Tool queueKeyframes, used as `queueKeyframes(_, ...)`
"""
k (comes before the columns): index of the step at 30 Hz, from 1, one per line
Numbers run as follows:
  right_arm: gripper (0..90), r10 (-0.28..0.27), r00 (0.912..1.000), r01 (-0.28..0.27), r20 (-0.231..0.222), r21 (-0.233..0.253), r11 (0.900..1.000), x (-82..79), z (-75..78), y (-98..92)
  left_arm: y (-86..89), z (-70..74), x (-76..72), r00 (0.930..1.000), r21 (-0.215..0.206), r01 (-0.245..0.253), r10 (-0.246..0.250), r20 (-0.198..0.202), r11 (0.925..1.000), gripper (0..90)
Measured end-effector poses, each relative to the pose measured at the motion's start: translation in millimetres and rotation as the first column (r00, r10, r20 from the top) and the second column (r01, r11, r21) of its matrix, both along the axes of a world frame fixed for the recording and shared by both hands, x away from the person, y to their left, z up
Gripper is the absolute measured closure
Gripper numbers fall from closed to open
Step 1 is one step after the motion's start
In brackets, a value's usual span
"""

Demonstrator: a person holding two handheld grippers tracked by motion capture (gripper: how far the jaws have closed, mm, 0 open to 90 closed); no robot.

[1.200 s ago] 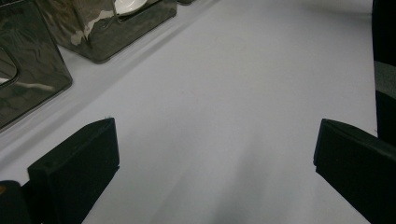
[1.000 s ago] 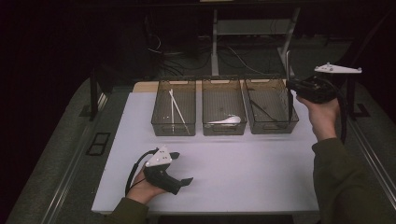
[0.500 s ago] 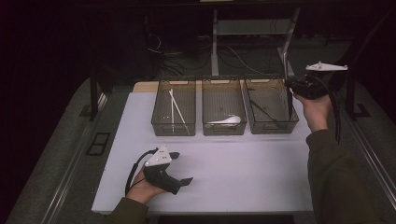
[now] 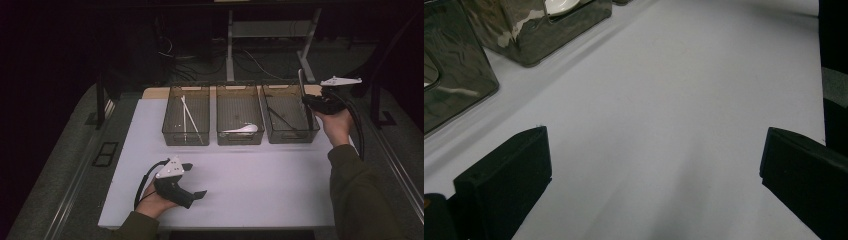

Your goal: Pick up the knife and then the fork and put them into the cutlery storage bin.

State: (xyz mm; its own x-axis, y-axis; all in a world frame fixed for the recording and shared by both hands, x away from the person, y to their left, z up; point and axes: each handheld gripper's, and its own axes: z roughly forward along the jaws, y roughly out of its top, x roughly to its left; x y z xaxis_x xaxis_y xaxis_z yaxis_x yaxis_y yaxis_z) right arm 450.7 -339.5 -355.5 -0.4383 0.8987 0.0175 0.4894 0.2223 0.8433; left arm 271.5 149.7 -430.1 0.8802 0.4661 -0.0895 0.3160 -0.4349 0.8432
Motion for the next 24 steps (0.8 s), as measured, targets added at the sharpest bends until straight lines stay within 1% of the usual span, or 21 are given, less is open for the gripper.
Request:
queueKeyframes(5,79.7,0.014,0.9994,-0.014,-0.033,-0.018,1.0,0.8,-6.6,1.5,-0.3,0.0,-0.2,1.0,0.0,0.0,0.0,0.0,1.0,0.0)
queueKeyframes(13,79.7,0.031,0.997,-0.034,-0.071,-0.041,0.999,4.1,-11.1,7.8,-0.6,-0.1,-0.6,1.0,-0.004,-0.002,0.002,0.001,1.0,0.0)
queueKeyframes(15,79.6,0.034,0.9968,-0.037,-0.073,-0.045,0.998,5.4,-12.3,10.0,-0.4,0.3,-0.6,1.0,0.0,0.0,0.0,0.001,1.0,0.0)
queueKeyframes(19,79.5,0.048,0.9956,-0.054,-0.081,-0.069,0.996,9.0,-14.4,16.7,-0.6,0.2,-0.7,1.0,-0.001,0.0,0.0,0.0,1.0,0.0)
queueKeyframes(24,79.2,0.059,0.9928,-0.068,-0.104,-0.088,0.994,15.4,-18.2,24.7,-0.8,0.2,-0.8,1.0,-0.001,0.004,-0.004,0.001,1.0,0.0)
